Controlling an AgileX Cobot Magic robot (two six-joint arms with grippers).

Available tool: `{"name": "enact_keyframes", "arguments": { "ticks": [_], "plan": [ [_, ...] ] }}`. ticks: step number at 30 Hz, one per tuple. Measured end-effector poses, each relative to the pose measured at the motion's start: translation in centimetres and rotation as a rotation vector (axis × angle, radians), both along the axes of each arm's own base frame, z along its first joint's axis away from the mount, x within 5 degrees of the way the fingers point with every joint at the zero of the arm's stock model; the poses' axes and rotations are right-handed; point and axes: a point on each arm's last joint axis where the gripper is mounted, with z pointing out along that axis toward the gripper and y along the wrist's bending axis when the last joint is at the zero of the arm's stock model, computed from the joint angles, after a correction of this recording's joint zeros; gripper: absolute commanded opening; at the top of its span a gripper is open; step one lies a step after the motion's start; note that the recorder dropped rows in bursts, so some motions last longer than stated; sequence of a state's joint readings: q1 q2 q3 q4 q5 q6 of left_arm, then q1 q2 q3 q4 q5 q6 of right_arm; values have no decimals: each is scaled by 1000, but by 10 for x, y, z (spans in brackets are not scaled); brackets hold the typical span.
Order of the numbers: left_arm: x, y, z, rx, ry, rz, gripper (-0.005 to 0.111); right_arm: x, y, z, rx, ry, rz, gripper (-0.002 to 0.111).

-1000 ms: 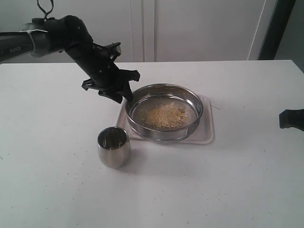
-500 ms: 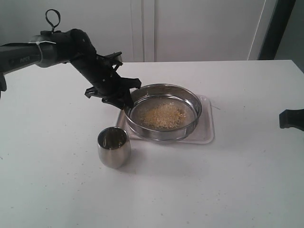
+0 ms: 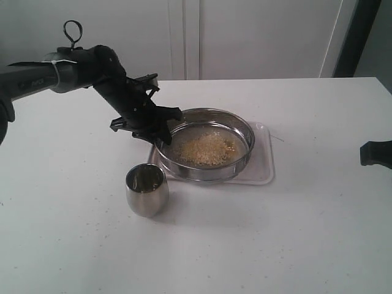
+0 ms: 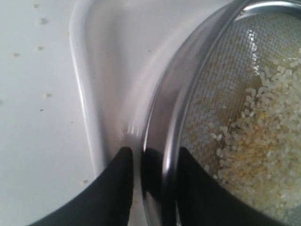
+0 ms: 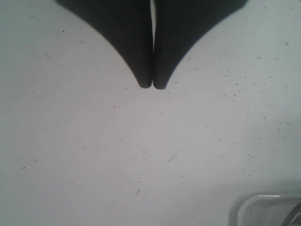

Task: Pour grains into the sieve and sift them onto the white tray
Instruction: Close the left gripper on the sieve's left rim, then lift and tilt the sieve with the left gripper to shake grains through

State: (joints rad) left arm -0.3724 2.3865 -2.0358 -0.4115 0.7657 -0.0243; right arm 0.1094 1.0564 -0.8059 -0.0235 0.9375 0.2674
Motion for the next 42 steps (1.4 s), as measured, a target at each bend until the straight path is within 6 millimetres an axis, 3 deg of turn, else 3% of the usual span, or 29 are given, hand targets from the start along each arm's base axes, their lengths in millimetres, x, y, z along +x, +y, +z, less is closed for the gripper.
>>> {"name": "enact_keyframes", "arguments": {
  "ticks": [2, 7, 17, 26, 36, 42],
  "plan": [
    [0, 0, -2, 1, 3, 0, 29, 0, 0, 0, 0, 0, 0, 0],
    [1, 0, -2, 1, 0, 8, 0, 0, 0, 0, 0, 0, 0, 0],
    [5, 0, 2, -10, 3, 77, 0, 0, 0, 0, 10, 1, -19, 0],
    [17, -4, 31, -63, -80, 136, 0, 0, 0, 0, 12, 1, -23, 0],
    [12, 4, 28, 14, -39, 69, 0, 0, 0, 0, 12, 1, -24, 0],
    [13, -14, 34, -57, -106, 89, 0, 0, 0, 0, 12, 1, -24, 0]
  ]
}}
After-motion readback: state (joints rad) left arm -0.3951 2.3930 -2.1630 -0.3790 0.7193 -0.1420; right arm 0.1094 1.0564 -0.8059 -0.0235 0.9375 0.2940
